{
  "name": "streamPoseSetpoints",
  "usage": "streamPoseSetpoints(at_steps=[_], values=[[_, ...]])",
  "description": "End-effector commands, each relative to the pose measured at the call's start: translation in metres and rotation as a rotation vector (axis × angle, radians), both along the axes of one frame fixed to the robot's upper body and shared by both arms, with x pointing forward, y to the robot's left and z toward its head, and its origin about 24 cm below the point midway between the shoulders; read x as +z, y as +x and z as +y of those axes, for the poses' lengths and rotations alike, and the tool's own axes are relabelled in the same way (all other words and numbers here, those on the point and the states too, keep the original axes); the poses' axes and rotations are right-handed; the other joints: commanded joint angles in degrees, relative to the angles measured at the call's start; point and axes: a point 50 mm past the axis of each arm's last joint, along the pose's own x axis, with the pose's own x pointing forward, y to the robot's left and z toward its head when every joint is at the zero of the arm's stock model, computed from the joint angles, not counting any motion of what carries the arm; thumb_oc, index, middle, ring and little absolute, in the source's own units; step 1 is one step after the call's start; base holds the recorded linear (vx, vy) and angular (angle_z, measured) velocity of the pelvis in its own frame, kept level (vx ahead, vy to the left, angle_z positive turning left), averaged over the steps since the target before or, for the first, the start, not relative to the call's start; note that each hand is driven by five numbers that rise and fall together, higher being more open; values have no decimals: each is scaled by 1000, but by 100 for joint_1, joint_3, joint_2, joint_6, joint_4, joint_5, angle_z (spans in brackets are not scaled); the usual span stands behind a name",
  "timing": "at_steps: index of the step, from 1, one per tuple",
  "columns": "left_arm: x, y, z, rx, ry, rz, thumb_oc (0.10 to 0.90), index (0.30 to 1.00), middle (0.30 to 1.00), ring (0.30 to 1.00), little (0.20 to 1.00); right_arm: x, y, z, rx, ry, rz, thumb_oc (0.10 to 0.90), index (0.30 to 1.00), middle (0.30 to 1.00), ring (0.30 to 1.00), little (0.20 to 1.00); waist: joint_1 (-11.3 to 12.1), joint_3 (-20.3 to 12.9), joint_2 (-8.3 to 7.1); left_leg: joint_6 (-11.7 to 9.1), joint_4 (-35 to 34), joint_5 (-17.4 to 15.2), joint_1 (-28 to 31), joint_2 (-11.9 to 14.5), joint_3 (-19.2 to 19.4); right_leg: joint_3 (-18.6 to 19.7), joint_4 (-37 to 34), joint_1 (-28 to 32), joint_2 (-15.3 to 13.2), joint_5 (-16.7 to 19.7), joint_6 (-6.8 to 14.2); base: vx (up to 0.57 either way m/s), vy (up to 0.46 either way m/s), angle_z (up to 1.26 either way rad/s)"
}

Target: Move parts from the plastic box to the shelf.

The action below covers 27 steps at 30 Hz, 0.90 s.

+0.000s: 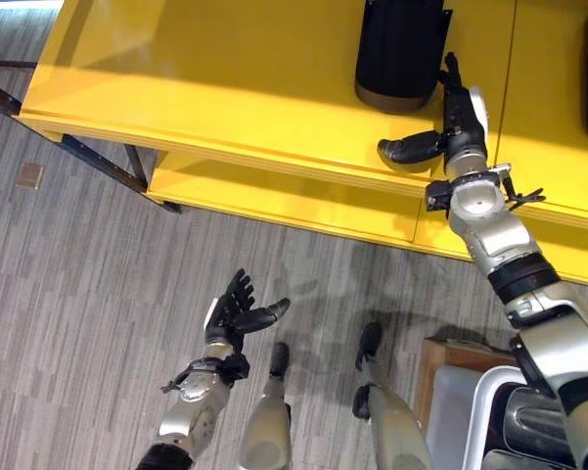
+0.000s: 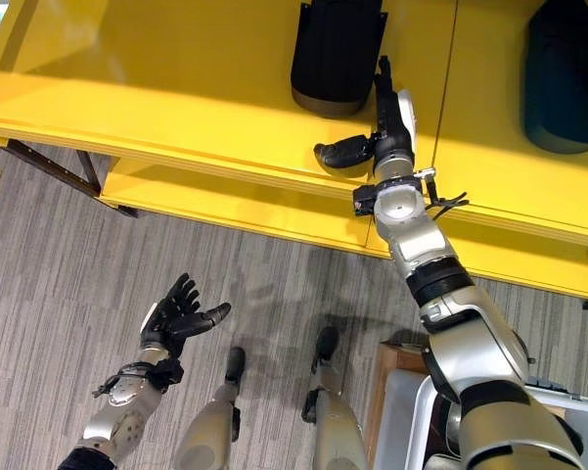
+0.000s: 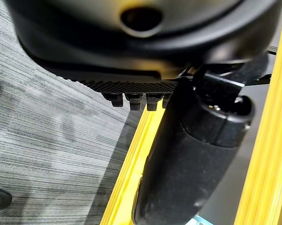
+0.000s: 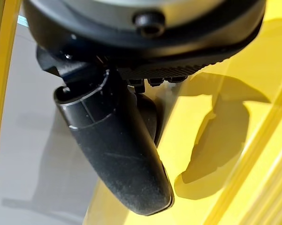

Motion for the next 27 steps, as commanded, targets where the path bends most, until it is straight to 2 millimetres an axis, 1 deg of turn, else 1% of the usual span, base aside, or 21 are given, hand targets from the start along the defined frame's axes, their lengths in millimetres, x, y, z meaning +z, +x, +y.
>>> streamPoseSetpoints(at_steps=[1, 2, 3, 4, 5, 6, 7, 8, 9, 10, 12, 14, 15, 16, 22, 23, 24, 25, 26, 27], values=[[34, 7, 7, -7, -1, -180, 900, 1000, 1000, 1000, 1000, 55, 0, 21, 65, -8, -171, 900, 1000, 1000, 1000, 1000, 172, -145, -294, 187, -153, 192, 23, 160, 104, 564, 882, 175, -636, -881, 765, 0, 0, 0], [34, 6, 7, -1, -1, -179, 900, 1000, 1000, 1000, 1000, 61, -3, 16, 26, -12, -206, 900, 1000, 1000, 1000, 1000, 147, -150, -302, 184, -153, 190, 25, 167, 114, 567, 884, 171, -635, -879, 767, 0, 0, 0], [34, 6, 7, -1, -1, -179, 900, 1000, 1000, 1000, 1000, 61, -3, 16, 26, -12, -206, 900, 1000, 1000, 1000, 1000, 148, -151, -302, 184, -153, 190, 25, 168, 114, 568, 884, 171, -635, -880, 767, 0, 0, 0], [34, 6, 8, 4, -1, -178, 900, 1000, 1000, 1000, 1000, 65, -5, 13, 8, -20, -232, 900, 1000, 1000, 1000, 1000, 128, -153, -309, 186, -153, 188, 27, 170, 119, 571, 887, 171, -635, -881, 768, 0, 0, 0], [35, 7, 9, 21, 4, -181, 900, 1000, 1000, 1000, 1000, 75, -14, 10, -31, -39, -312, 900, 1000, 1000, 1000, 1000, 76, -156, -321, 187, -153, 171, 38, 177, 146, 597, 901, 155, -631, -882, 773, 0, 0, 0], [35, 7, 9, 21, 4, -181, 900, 1000, 1000, 1000, 1000, 75, -14, 10, -32, -39, -312, 900, 1000, 1000, 1000, 1000, 77, -157, -322, 187, -153, 171, 38, 177, 147, 598, 901, 154, -631, -882, 773, 0, 0, 0], [36, 7, 9, 31, 7, -182, 900, 1000, 1000, 1000, 1000, 79, -19, 10, -47, -40, -355, 900, 1000, 1000, 1000, 1000, 30, -149, -324, 188, -153, 162, 43, 178, 161, 615, 905, 139, -627, -879, 771, 0, 0, 0], [36, 7, 9, 36, 11, -182, 900, 1000, 1000, 1000, 1000, 78, -23, 10, -55, -54, -375, 900, 1000, 1000, 1000, 1000, 17, -155, -328, 190, -153, 157, 49, 178, 170, 622, 913, 131, -625, -882, 770, 0, 0, 0], [37, 8, 11, 58, 17, -188, 900, 1000, 1000, 1000, 1000, 80, -33, 6, -109, -92, -444, 900, 1000, 1000, 1000, 1000, -46, -160, -317, 195, -153, 139, 61, 181, 182, 647, 916, 128, -618, -886, 770, 0, 0, 0], [37, 7, 11, 57, 19, -186, 900, 1000, 1000, 1000, 1000, 79, -33, 6, -111, -92, -442, 900, 1000, 1000, 1000, 1000, -39, -166, -322, 195, -153, 138, 63, 181, 182, 647, 916, 129, -618, -887, 770, 0, 0, 0], [38, 8, 12, 72, 27, -193, 900, 1000, 1000, 1000, 1000, 78, -43, 5, -141, -109, -496, 900, 1000, 1000, 1000, 1000, -100, -183, -315, 194, -153, 121, 73, 186, 204, 668, 916, 129, -609, -891, 774, 0, 2, -2], [38, 7, 12, 81, 34, -193, 900, 1000, 1000, 1000, 1000, 73, -50, 4, -165, -124, -521, 900, 1000, 1000, 1000, 1000, -121, -211, -311, 194, -153, 111, 89, 190, 221, 676, 914, 131, -603, -898, 776, -2, -1, -5], [38, 6, 13, 88, 41, -194, 900, 1000, 1000, 1000, 1000, 68, -58, 7, -156, -116, -552, 900, 1000, 1000, 1000, 1000, -154, -226, -300, 190, -153, 106, 103, 193, 236, 679, 900, 143, -603, -902, 782, -6, -2, -4], [38, 6, 12, 89, 45, -192, 900, 1000, 1000, 1000, 1000, 63, -62, 8, -152, -116, -561, 900, 1000, 1000, 1000, 1000, -170, -240, -296, 192, -153, 103, 113, 192, 241, 684, 897, 154, -603, -902, 786, -5, -1, -6], [35, 2, 10, 90, 49, -181, 900, 1000, 1000, 1000, 1000, 38, -79, 14, -124, -119, -566, 900, 1000, 1000, 1000, 1000, -238, -322, -279, 209, -153, 84, 189, 187, 271, 701, 897, 208, -617, -907, 800, -1, 3, -9], [34, 1, 9, 87, 49, -179, 900, 1000, 1000, 1000, 1000, 33, -82, 16, -113, -108, -562, 900, 1000, 1000, 1000, 1000, -253, -346, -277, 212, -153, 74, 212, 182, 279, 703, 892, 230, -623, -906, 809, 0, 0, 0], [32, 0, 8, 84, 49, -173, 900, 1000, 1000, 1000, 1000, 19, -88, 24, -41, -78, -537, 900, 1000, 1000, 1000, 1000, -283, -381, -271, 220, -153, 58, 256, 171, 289, 721, 880, 270, -637, -900, 819, -10, 31, -9], [29, -2, 6, 75, 46, -160, 900, 1000, 1000, 1000, 1000, 5, -94, 27, 21, -46, -498, 900, 1000, 1000, 1000, 1000, -307, -442, -274, 234, -153, 37, 313, 147, 302, 720, 861, 329, -658, -894, 835, -9, 30, -12], [29, -2, 6, 74, 46, -159, 900, 1000, 1000, 1000, 1000, 4, -94, 27, 21, -46, -496, 900, 1000, 1000, 1000, 1000, -306, -449, -275, 235, -153, 35, 319, 145, 301, 718, 855, 339, -660, -893, 836, 5, 25, -12], [28, -3, 5, 68, 48, -156, 900, 1000, 1000, 1000, 1000, -2, -98, 30, 57, -28, -480, 900, 1000, 1000, 1000, 1000, -320, -483, -273, 241, -153, 25, 351, 133, 309, 716, 834, 380, -675, -882, 848, 15, 28, -5]])
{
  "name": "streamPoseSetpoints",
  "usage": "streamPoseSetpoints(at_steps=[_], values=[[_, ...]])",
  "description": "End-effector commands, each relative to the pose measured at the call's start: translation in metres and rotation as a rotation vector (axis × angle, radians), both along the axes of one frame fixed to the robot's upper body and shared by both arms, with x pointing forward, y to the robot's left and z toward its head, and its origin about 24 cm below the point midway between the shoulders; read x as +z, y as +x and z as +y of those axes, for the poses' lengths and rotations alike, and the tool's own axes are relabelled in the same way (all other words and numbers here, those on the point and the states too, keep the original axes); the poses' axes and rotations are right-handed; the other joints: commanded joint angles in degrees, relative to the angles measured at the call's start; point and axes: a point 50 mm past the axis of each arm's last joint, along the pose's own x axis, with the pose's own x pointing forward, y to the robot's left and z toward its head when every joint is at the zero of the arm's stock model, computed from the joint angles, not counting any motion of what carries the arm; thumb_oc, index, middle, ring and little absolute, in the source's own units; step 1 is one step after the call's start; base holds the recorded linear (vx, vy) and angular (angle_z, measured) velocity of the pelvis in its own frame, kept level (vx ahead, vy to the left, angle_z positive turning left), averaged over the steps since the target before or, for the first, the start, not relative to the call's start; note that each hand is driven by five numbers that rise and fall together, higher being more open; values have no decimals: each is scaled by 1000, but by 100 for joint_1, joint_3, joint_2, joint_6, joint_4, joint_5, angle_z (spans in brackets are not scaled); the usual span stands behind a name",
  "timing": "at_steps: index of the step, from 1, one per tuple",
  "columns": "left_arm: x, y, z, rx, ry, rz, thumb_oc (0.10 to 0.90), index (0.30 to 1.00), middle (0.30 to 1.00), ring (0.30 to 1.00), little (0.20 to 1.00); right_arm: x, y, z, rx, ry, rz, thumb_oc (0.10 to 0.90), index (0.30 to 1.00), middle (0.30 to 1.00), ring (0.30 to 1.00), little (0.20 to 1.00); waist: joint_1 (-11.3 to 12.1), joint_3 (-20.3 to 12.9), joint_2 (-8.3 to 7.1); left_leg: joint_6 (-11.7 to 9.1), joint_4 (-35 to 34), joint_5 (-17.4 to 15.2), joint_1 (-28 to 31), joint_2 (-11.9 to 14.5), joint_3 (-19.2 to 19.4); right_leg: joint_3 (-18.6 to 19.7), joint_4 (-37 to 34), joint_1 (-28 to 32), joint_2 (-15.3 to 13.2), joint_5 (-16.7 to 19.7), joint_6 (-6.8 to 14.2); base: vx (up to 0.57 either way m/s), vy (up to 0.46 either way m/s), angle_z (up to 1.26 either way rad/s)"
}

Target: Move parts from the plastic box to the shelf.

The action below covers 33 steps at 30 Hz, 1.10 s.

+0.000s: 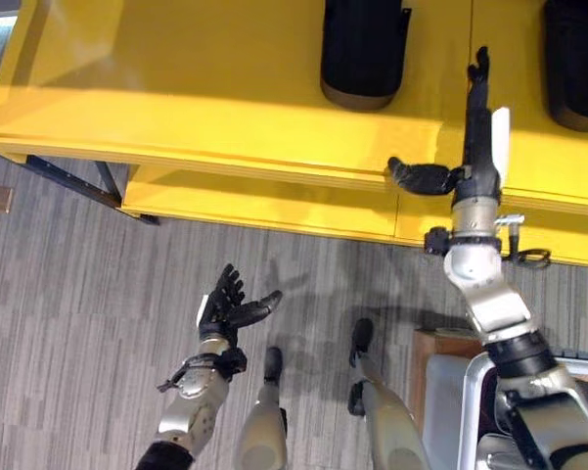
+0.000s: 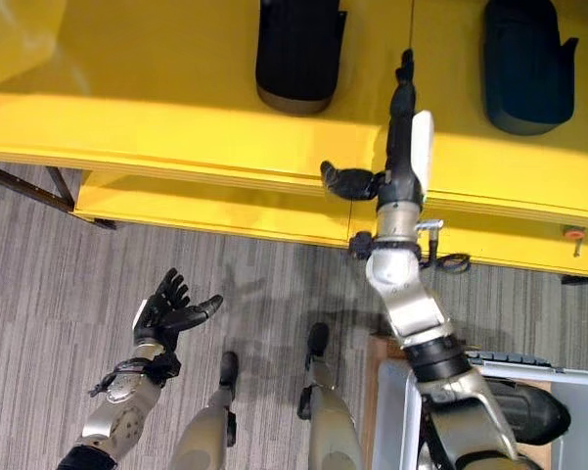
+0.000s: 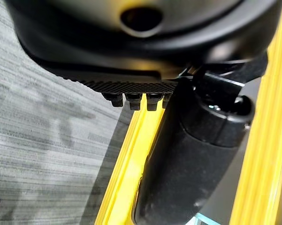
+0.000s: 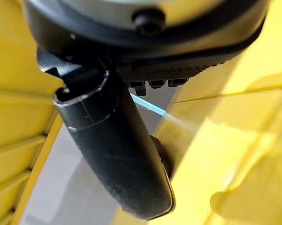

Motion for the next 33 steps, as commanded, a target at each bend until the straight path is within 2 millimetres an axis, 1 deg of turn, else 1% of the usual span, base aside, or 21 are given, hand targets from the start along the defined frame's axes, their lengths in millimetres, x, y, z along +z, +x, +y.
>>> streamPoseSetpoints(at_steps=[1, 2, 5, 6, 7, 9, 10, 11, 12, 15, 19, 21, 23, 26, 27, 28, 29, 30, 31, 32, 33], values=[[19, -7, 4, -14, 57, -123, 900, 1000, 1000, 1000, 1000, 39, -19, 13, 166, 20, -239, 900, 1000, 1000, 1000, 1000, -9, -574, -174, 212, -51, 33, 91, 121, 30, 467, 785, 339, -726, -859, 854, 23, 44, -1], [19, -7, 3, -23, 58, -121, 900, 1000, 1000, 1000, 1000, 32, -22, 17, 229, 61, -210, 900, 1000, 1000, 1000, 1000, -28, -617, -174, 227, -51, 13, 139, 106, 40, 469, 751, 389, -749, -839, 868, 25, 54, 2], [14, -11, 7, -21, 61, -100, 900, 1000, 1000, 1000, 1000, 11, -29, 14, 323, 163, -124, 900, 1000, 1000, 1000, 1000, -81, -778, -185, 290, -51, -77, 320, 35, 92, 490, 625, 570, -807, -763, 921, 45, 91, 0], [14, -12, 10, -21, 63, -101, 900, 1000, 1000, 1000, 1000, -2, -33, 12, 381, 228, -62, 900, 1000, 1000, 1000, 1000, -131, -897, -192, 353, -51, -153, 447, -41, 146, 516, 521, 696, -854, -697, 966, 39, 113, -5], [14, -12, 10, -21, 63, -101, 900, 1000, 1000, 1000, 1000, -2, -33, 12, 380, 228, -62, 900, 1000, 1000, 1000, 1000, -130, -896, -193, 353, -51, -153, 449, -41, 147, 517, 520, 698, -854, -696, 967, 34, 126, -5], [14, -14, 15, -16, 70, -104, 900, 1000, 1000, 1000, 1000, -14, -37, 8, 413, 257, -13, 900, 1000, 1000, 1000, 1000, -174, -1010, -194, 413, -51, -217, 553, -113, 209, 545, 435, 769, -899, -609, 1012, 34, 123, -8], [16, -15, 19, -12, 84, -115, 900, 1000, 1000, 1000, 1000, -27, -42, 3, 422, 289, 37, 900, 1000, 1000, 1000, 1000, -209, -1123, -193, 487, -51, -289, 650, -206, 274, 570, 349, 836, -972, -508, 1076, 51, 216, -29], [19, -16, 23, -13, 101, -134, 900, 1000, 1000, 1000, 1000, -36, -47, -5, 401, 269, 73, 900, 1000, 1000, 1000, 1000, -253, -1224, -200, 570, -51, -373, 731, -320, 327, 605, 318, 870, -1057, -351, 1176, 37, 187, -30], [19, -16, 23, -13, 101, -134, 900, 1000, 1000, 1000, 1000, -37, -47, -5, 401, 269, 74, 900, 1000, 1000, 1000, 1000, -249, -1226, -203, 573, -51, -374, 734, -324, 331, 609, 313, 872, -1060, -348, 1179, 22, 153, -29], [25, -14, 27, -3, 140, -164, 900, 1000, 1000, 1000, 1000, -52, -54, -13, 378, 304, 125, 900, 1000, 1000, 1000, 1000, -342, -1350, -236, 669, -51, -498, 846, -492, 436, 689, 290, 893, -1211, -124, 1299, 10, 135, -19], [30, -9, 27, 3, 153, -196, 900, 1000, 1000, 1000, 1000, -65, -61, -16, 371, 322, 170, 900, 1000, 1000, 1000, 1000, -458, -1462, -275, 814, -51, -626, 962, -721, 536, 822, 285, 878, -1406, 127, 1424, 7, 169, -19], [38, -1, 23, -4, 154, -234, 900, 1000, 1000, 1000, 1000, -66, -60, -11, 372, 321, 168, 900, 1000, 1000, 1000, 1000, -531, -1483, -295, 889, -51, -684, 1001, -862, 640, 903, 259, 787, -1526, 481, 1488, -14, 191, -20], [41, 3, 20, -13, 162, -250, 900, 1000, 1000, 1000, 1000, -64, -59, -8, 380, 326, 159, 900, 1000, 1000, 1000, 1000, -578, -1467, -315, 909, -51, -721, 1020, -881, 774, 881, 215, 700, -1516, 735, 1488, -15, 99, -30], [44, 4, 20, -9, 162, -260, 900, 1000, 1000, 1000, 1000, -61, -57, -3, 404, 329, 150, 900, 1000, 1000, 1000, 1000, -571, -1424, -318, 917, -51, -731, 1047, -844, 928, 798, 206, 599, -1456, 855, 1488, -5, 33, -39], [45, 5, 21, -3, 166, -262, 900, 1000, 1000, 1000, 1000, -60, -56, -1, 412, 331, 149, 900, 1000, 1000, 1000, 1000, -552, -1384, -309, 925, -51, -721, 1075, -826, 1004, 669, 264, 552, -1450, 853, 1488, -36, 87, -46], [46, 6, 23, 10, 176, -262, 900, 1000, 1000, 1000, 1000, -59, -55, 2, 423, 325, 148, 900, 1000, 1000, 1000, 1000, -461, -1317, -257, 955, -51, -726, 1124, -776, 1126, 219, 487, 513, -1516, 673, 1488, -95, 135, -62], [46, 5, 26, 25, 170, -264, 900, 1000, 1000, 1000, 1000, -57, -53, 5, 440, 324, 146, 900, 1000, 1000, 1000, 1000, -345, -1242, -159, 979, -51, -661, 1124, -674, 1350, -489, 879, 630, -1672, 175, 1400, -186, 143, -121], [45, 4, 27, 37, 154, -256, 900, 1000, 1000, 1000, 1000, -57, -53, 3, 434, 333, 146, 900, 1000, 1000, 1000, 1000, -308, -1224, -90, 1026, -51, -582, 1099, -576, 1548, -737, 1492, 823, -1731, -281, 1229, -186, 72, -115], [44, 3, 27, 35, 148, -252, 900, 1000, 1000, 1000, 1000, -56, -53, 3, 435, 329, 145, 900, 1000, 1000, 1000, 1000, -288, -1246, -91, 1015, -51, -571, 1085, -541, 1612, -708, 1522, 870, -1701, -409, 1178, -125, 6, -91], [44, 3, 27, 35, 148, -252, 900, 1000, 1000, 1000, 1000, -56, -53, 3, 435, 329, 145, 900, 1000, 1000, 1000, 1000, -282, -1245, -91, 1013, -51, -572, 1088, -539, 1617, -703, 1524, 867, -1698, -411, 1176, -53, -47, -28], [44, 2, 26, 30, 142, -249, 900, 1000, 1000, 1000, 1000, -56, -52, 3, 434, 329, 143, 900, 1000, 1000, 1000, 1000, -253, -1271, -97, 1027, -35, -537, 1059, -503, 1711, -716, 1714, 981, -1677, -535, 1152, 0, -43, -25]])
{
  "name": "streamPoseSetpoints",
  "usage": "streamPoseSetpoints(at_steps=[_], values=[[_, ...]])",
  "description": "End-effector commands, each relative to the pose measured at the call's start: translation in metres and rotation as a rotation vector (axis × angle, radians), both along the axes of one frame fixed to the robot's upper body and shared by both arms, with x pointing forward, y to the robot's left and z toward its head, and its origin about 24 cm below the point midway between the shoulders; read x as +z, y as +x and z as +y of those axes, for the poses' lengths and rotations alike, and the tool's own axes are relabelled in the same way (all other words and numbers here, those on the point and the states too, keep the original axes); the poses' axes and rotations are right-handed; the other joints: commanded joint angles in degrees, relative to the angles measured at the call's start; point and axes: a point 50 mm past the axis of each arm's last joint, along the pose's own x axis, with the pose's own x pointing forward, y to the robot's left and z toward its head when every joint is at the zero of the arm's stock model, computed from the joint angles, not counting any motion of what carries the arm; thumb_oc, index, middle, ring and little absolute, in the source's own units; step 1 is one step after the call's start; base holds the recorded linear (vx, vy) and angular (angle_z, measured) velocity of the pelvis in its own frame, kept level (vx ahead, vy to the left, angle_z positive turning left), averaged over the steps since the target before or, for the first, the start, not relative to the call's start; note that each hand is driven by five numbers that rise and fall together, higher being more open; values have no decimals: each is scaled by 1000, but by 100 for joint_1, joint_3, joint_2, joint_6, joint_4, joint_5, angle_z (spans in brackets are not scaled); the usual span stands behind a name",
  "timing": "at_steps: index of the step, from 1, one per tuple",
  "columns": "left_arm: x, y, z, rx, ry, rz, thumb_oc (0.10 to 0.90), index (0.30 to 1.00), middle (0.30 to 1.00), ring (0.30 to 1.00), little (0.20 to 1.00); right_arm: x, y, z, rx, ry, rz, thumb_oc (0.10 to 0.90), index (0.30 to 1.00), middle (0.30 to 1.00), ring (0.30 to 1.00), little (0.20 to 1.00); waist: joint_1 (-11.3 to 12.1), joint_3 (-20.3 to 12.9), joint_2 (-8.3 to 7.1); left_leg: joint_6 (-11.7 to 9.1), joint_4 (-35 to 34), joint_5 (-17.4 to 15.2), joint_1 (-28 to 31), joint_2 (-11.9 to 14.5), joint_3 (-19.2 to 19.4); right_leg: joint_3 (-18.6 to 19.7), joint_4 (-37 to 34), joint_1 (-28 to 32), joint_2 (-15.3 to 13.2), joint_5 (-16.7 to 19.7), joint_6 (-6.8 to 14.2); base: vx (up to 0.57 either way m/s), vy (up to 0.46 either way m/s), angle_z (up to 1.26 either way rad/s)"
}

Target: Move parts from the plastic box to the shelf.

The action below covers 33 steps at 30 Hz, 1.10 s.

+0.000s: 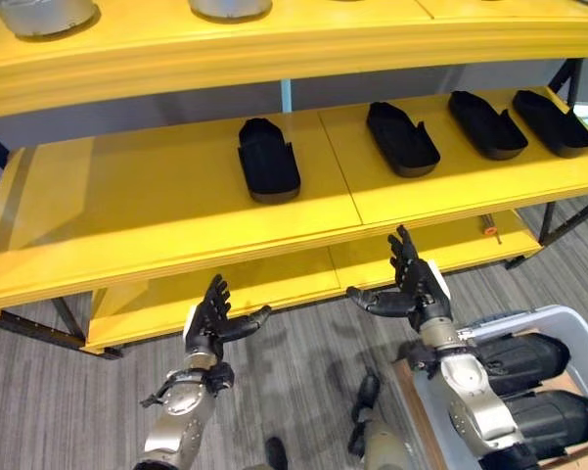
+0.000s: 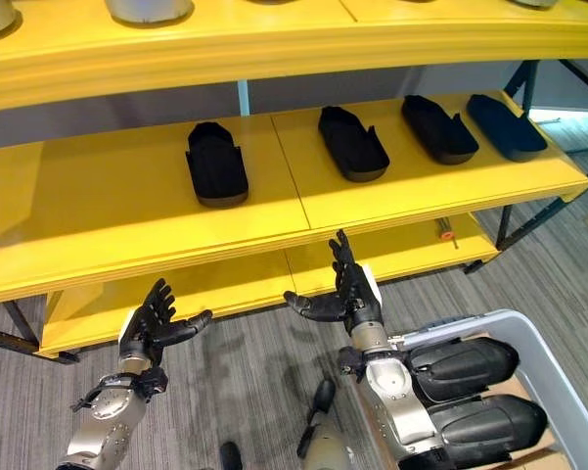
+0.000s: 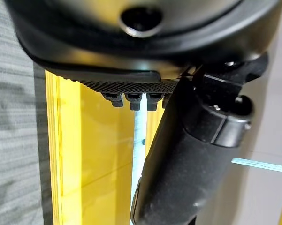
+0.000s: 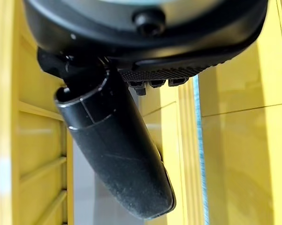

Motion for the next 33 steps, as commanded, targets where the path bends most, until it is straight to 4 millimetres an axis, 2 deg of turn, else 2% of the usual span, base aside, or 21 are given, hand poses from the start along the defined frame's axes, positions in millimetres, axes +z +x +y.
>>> streamPoseSetpoints(at_steps=[1, 3, 4, 5, 7, 9, 11, 15, 16, 17, 18, 22, 24, 25, 26, 27, 28, 29, 30, 31, 33], values=[[49, 16, 7, 1, 29, -260, 900, 1000, 1000, 1000, 1000, 69, 12, 7, 39, 64, -339, 900, 1000, 1000, 1000, 1000, 56, -77, 12, 205, -119, -278, -137, -252, -369, 758, -384, 994, -367, 588, 766, -19, -141, -22], [45, 11, 10, 6, 30, -243, 900, 1000, 1000, 1000, 1000, 71, 14, 9, 43, 45, -349, 900, 1000, 1000, 1000, 1000, 180, -232, -124, 131, -55, -242, -204, -214, -104, 643, -920, 1472, -345, 708, 838, -29, -166, -52], [45, 10, 11, 6, 31, -242, 900, 1000, 1000, 1000, 1000, 71, 14, 9, 43, 45, -349, 900, 1000, 1000, 1000, 1000, 183, -231, -126, 129, -48, -247, -199, -211, -100, 640, -956, 1494, -336, 728, 840, -40, -138, -108], [44, 9, 12, 10, 27, -237, 900, 1000, 1000, 1000, 1000, 71, 14, 10, 43, 42, -351, 900, 1000, 1000, 1000, 1000, 203, -283, -175, 79, -45, -223, -207, -172, -6, 625, -1264, 1556, -257, 733, 853, -19, -166, -113], [38, 6, 14, 18, 24, -218, 900, 1000, 1000, 1000, 1000, 68, 12, 6, 31, 37, -342, 900, 1000, 1000, 1000, 1000, 131, -401, -243, -29, 13, -168, -218, -34, 126, 843, -1700, 1630, 2, 567, 823, -15, -266, -71], [37, 5, 14, 25, 17, -214, 900, 1000, 1000, 1000, 1000, 69, 9, 2, 33, 37, -346, 900, 1000, 1000, 1000, 1000, 39, -490, -257, -172, 22, -38, -176, 176, 293, 1009, -1922, 1638, 255, 511, 743, -17, -307, -97], [34, 3, 10, -4, 16, -208, 900, 1000, 1000, 1000, 1000, 67, 2, -15, -25, -26, -354, 900, 1000, 1000, 1000, 1000, -156, -578, -234, -376, -34, 181, -97, 482, 512, 1236, -2272, 1718, 612, 355, 607, -36, -356, -113], [31, 4, -1, -60, 22, -203, 900, 1000, 1000, 1000, 1000, 66, -10, -37, -128, -71, -367, 900, 1000, 1000, 1000, 1000, -450, -657, -136, -638, -89, 496, -74, 843, 633, 1449, -2378, 1740, 991, 134, 434, -13, -279, -54], [30, 7, -6, -78, 16, -199, 900, 1000, 1000, 1000, 1000, 62, -16, -46, -175, -78, -360, 900, 1000, 1000, 1000, 1000, -617, -673, -114, -768, -34, 668, -30, 1056, 723, 1529, -2387, 1767, 1194, 34, 328, 5, -265, -25], [30, 7, -7, -79, 16, -199, 900, 1000, 1000, 1000, 1000, 62, -16, -46, -176, -79, -359, 900, 1000, 1000, 1000, 1000, -607, -672, -105, -784, -29, 675, -25, 1075, 725, 1531, -2387, 1771, 1212, 31, 315, 27, -365, -33], [28, 8, -12, -101, 14, -192, 900, 1000, 1000, 1000, 1000, 61, -22, -52, -204, -80, -362, 900, 1000, 1000, 1000, 1000, -750, -651, -94, -881, 206, 779, -37, 1265, 796, 1638, -2383, 1811, 1377, -51, 204, 26, -263, -31], [26, 10, -19, -126, 10, -186, 900, 1000, 1000, 1000, 1000, 58, -32, -65, -260, -95, -354, 900, 1000, 1000, 1000, 1000, -872, -583, -73, -1004, 949, 773, -168, 1611, 740, 1768, -2370, 1943, 1644, -201, -38, 27, -259, -27], [26, 12, -23, -140, 8, -190, 900, 1000, 1000, 1000, 1000, 58, -34, -67, -279, -107, -355, 900, 1000, 1000, 1000, 1000, -825, -480, -77, -927, 1556, 775, -376, 1569, 288, 1957, -2372, 2064, 1719, -292, -155, -16, -132, -38], [28, 13, -28, -146, -2, -200, 900, 1000, 1000, 1000, 1000, 57, -33, -70, -305, -111, -351, 900, 1000, 1000, 1000, 1000, -706, -364, -98, -654, 1764, 877, -867, 1162, -545, 2012, -2376, 2075, 1695, -266, -253, -86, -88, -47], [28, 12, -29, -149, -4, -198, 900, 1000, 1000, 1000, 1000, 56, -33, -70, -311, -107, -351, 900, 1000, 1000, 1000, 1000, -617, -326, -130, -543, 1661, 750, -1129, 849, -907, 2077, -2381, 2084, 1655, -256, -244, -100, -56, -47], [28, 12, -29, -149, -3, -198, 900, 1000, 1000, 1000, 1000, 56, -33, -70, -311, -107, -351, 900, 1000, 1000, 1000, 1000, -641, -357, -138, -528, 1650, 775, -1175, 827, -925, 2055, -2382, 2047, 1638, -248, -238, 14, 13, -35], [25, 7, -24, -139, 1, -186, 900, 1000, 1000, 1000, 1000, 57, -33, -70, -304, -104, -352, 900, 1000, 1000, 1000, 1000, -577, -291, -171, -483, 1169, 711, -1302, 643, -1278, 2202, -2380, 2068, 1628, -221, -185, 45, 39, -43], [23, 5, -23, -131, 0, -177, 900, 1000, 1000, 1000, 1000, 56, -33, -69, -298, -107, -348, 900, 1000, 1000, 1000, 1000, -548, -274, -174, -488, 973, 788, -1335, 627, -1395, 2268, -2372, 2050, 1613, -195, -169, 75, 60, -36], [22, 3, -22, -122, 2, -172, 900, 1000, 1000, 1000, 1000, 55, -31, -67, -289, -110, -346, 900, 1000, 1000, 1000, 1000, -466, -242, -171, -506, 796, 935, -1475, 560, -1711, 2359, -2372, 2038, 1602, -165, -141, 41, 43, -29], [22, 3, -22, -122, 2, -173, 900, 1000, 1000, 1000, 1000, 55, -31, -67, -289, -109, -346, 900, 1000, 1000, 1000, 1000, -476, -258, -168, -505, 772, 969, -1496, 558, -1720, 2351, -2373, 2012, 1603, -152, -142, 54, 51, -45], [22, 2, -20, -110, 1, -175, 900, 1000, 1000, 1000, 1000, 58, -26, -63, -265, -119, -359, 900, 1000, 1000, 1000, 1000, -360, -173, -117, -588, 418, 1078, -1550, 401, -2329, 2622, -2376, 2003, 1645, -144, -97, 91, 97, -111]])
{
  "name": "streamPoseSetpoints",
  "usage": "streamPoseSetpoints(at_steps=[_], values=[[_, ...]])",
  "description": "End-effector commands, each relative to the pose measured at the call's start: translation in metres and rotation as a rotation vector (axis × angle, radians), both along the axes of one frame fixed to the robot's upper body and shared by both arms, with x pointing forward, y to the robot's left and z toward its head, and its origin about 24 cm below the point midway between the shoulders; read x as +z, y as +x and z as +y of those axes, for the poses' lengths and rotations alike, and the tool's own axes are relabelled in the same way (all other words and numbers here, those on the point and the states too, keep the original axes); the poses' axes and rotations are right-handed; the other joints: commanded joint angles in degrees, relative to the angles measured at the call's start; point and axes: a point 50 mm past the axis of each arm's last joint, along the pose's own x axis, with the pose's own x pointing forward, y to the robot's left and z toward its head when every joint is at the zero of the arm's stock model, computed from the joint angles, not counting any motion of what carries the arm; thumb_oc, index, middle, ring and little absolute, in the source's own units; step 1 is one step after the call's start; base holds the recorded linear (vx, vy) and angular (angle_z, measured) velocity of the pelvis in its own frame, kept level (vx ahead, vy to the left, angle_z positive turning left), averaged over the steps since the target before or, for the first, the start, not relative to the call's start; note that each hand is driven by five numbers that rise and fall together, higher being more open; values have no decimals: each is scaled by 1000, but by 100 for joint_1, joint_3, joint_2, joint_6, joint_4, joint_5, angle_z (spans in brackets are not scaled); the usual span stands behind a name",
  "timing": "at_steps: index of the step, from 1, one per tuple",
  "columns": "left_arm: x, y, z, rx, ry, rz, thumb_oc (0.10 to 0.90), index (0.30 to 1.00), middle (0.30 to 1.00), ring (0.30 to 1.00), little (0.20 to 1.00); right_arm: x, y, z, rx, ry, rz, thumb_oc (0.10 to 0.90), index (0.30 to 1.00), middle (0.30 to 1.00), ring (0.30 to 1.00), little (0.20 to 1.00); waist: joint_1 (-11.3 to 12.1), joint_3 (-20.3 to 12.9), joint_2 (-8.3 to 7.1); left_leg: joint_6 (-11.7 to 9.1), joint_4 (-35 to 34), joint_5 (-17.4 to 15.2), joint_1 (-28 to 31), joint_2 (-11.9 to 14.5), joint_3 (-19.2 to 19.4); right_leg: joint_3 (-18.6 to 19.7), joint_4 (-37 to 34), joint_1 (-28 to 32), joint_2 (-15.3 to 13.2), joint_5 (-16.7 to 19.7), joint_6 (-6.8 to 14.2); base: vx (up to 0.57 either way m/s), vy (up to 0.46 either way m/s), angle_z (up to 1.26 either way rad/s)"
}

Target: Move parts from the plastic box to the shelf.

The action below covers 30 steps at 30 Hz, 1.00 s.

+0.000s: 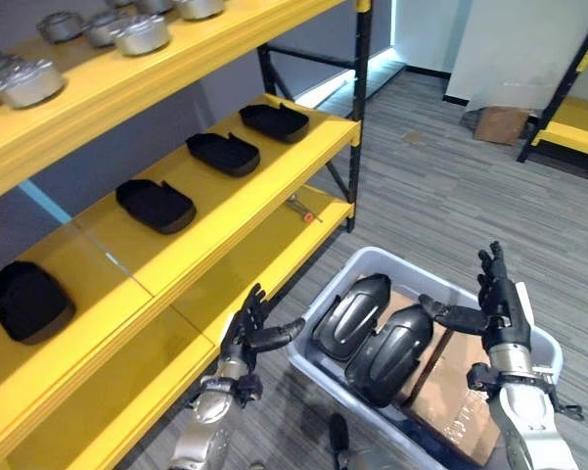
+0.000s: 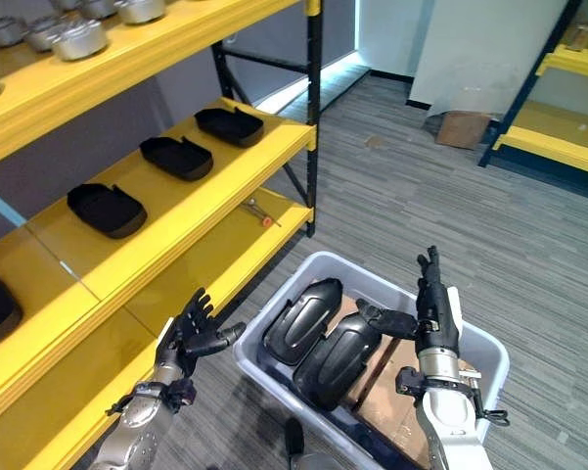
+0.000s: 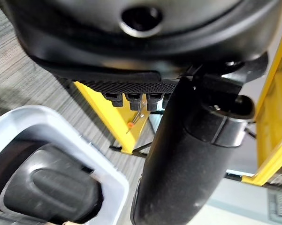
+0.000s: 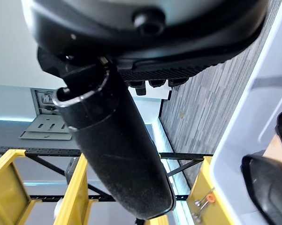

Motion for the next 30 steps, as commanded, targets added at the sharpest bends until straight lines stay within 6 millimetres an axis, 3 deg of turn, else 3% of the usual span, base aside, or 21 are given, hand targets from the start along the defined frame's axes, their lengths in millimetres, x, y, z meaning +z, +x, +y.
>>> streamPoseSetpoints(at_steps=[1, 3, 7, 8, 11, 12, 16, 18, 20, 21, 22, 23, 24, 25, 26, 27, 30], values=[[41, 14, 20, 32, 66, -233, 900, 1000, 1000, 1000, 1000, 66, 14, 14, 111, -74, -347, 900, 1000, 1000, 1000, 1000, 114, 14, -97, 190, -138, 790, -116, -148, -917, 665, -471, 872, -440, -280, 608, 96, 116, -130], [41, 13, 19, 30, 59, -232, 900, 1000, 1000, 1000, 1000, 66, 16, 17, 134, -76, -343, 900, 1000, 1000, 1000, 1000, 93, -13, -58, 219, -231, 691, -16, -153, -917, 800, -462, 866, -428, -281, 616, 104, 138, -132], [44, 13, 18, 5, 54, -249, 900, 1000, 1000, 1000, 1000, 61, 15, 19, 161, -57, -311, 900, 1000, 1000, 1000, 1000, 20, -124, 7, 285, -432, 568, 318, -202, -506, 1076, -426, 892, -590, -283, 729, 189, 285, -83], [46, 13, 19, -6, 60, -253, 900, 1000, 1000, 1000, 1000, 57, 15, 21, 177, -60, -288, 900, 1000, 1000, 1000, 1000, -46, -170, 0, 405, -486, 443, 477, -279, -149, 1288, -335, 799, -756, -266, 841, 173, 349, -77], [48, 15, 21, -3, 61, -260, 900, 1000, 1000, 1000, 1000, 59, 18, 24, 184, -65, -291, 900, 1000, 1000, 1000, 1000, -58, -186, -29, 531, -474, 312, 524, -362, 105, 1495, -290, 674, -869, -237, 956, 89, 309, -72], [50, 16, 22, -5, 65, -268, 900, 1000, 1000, 1000, 1000, 59, 19, 25, 182, -68, -294, 900, 1000, 1000, 1000, 1000, -111, -174, -48, 635, -452, 212, 521, -452, 289, 1645, -266, 542, -984, -168, 1084, 33, 240, -76], [51, 16, 22, -7, 70, -272, 900, 1000, 1000, 1000, 1000, 59, 20, 26, 178, -69, -294, 900, 1000, 1000, 1000, 1000, -99, -189, -74, 697, -501, 166, 516, -523, 497, 1837, -262, 346, -1044, -82, 1195, 14, 161, -71], [54, 20, 22, -18, 97, -283, 900, 1000, 1000, 1000, 1000, 62, 23, 31, 182, -86, -312, 900, 1000, 1000, 1000, 1000, -164, -105, -149, 814, -509, 26, 465, -650, 786, 2030, -316, 13, -1143, 165, 1412, -4, 246, -19], [57, 22, 24, -14, 105, -294, 900, 1000, 1000, 1000, 1000, 65, 26, 36, 195, -90, -325, 900, 1000, 1000, 1000, 1000, -98, -78, -174, 834, -518, 10, 426, -640, 923, 1989, -269, -181, -1130, 265, 1453, -35, 85, -58], [59, 22, 27, -5, 116, -298, 900, 1000, 1000, 1000, 1000, 68, 28, 39, 202, -92, -339, 900, 1000, 1000, 1000, 1000, -12, -24, -189, 844, -518, -25, 430, -604, 1048, 1600, -192, -280, -1205, 297, 1467, -23, -37, -108], [61, 21, 31, 13, 122, -304, 900, 1000, 1000, 1000, 1000, 71, 32, 47, 227, -90, -355, 900, 1000, 1000, 1000, 1000, 160, 43, -169, 834, -517, -92, 471, -480, 1247, 481, -15, -255, -1485, 299, 1322, -20, -35, -87], [61, 21, 31, 14, 122, -304, 900, 1000, 1000, 1000, 1000, 71, 32, 47, 227, -90, -356, 900, 1000, 1000, 1000, 1000, 147, 37, -168, 831, -522, -72, 453, -475, 1237, 471, -25, -265, -1480, 316, 1315, -1, -71, -107], [61, 18, 37, 37, 123, -300, 900, 1000, 1000, 1000, 1000, 73, 36, 55, 254, -78, -364, 900, 1000, 1000, 1000, 1000, 279, 95, -206, 796, -462, -139, 512, -393, 1431, -378, 48, -129, -1682, 392, 1226, 3, -26, -96], [61, 18, 37, 37, 123, -300, 900, 1000, 1000, 1000, 1000, 73, 36, 55, 255, -78, -364, 900, 1000, 1000, 1000, 1000, 270, 103, -206, 796, -459, -141, 518, -393, 1424, -386, 38, -113, -1683, 396, 1227, 80, -51, -94], [60, 16, 41, 50, 123, -294, 900, 1000, 1000, 1000, 1000, 72, 40, 61, 283, -73, -352, 900, 1000, 1000, 1000, 1000, 355, 120, -314, 715, -392, -263, 584, -354, 1517, -654, -42, -114, -1822, 613, 1325, 24, -66, -37], [60, 15, 42, 55, 122, -292, 900, 1000, 1000, 1000, 1000, 72, 40, 62, 289, -75, -345, 900, 1000, 1000, 1000, 1000, 352, 155, -388, 717, -315, -190, 523, -354, 1597, -650, -119, -144, -1859, 735, 1300, 57, -125, -34], [56, 9, 45, 73, 115, -269, 900, 1000, 1000, 1000, 1000, 69, 38, 62, 311, -82, -324, 900, 1000, 1000, 1000, 1000, 384, 154, -568, 550, -239, -92, 441, -231, 1580, -885, -360, -109, -1815, 670, 1322, 27, -187, -24]])
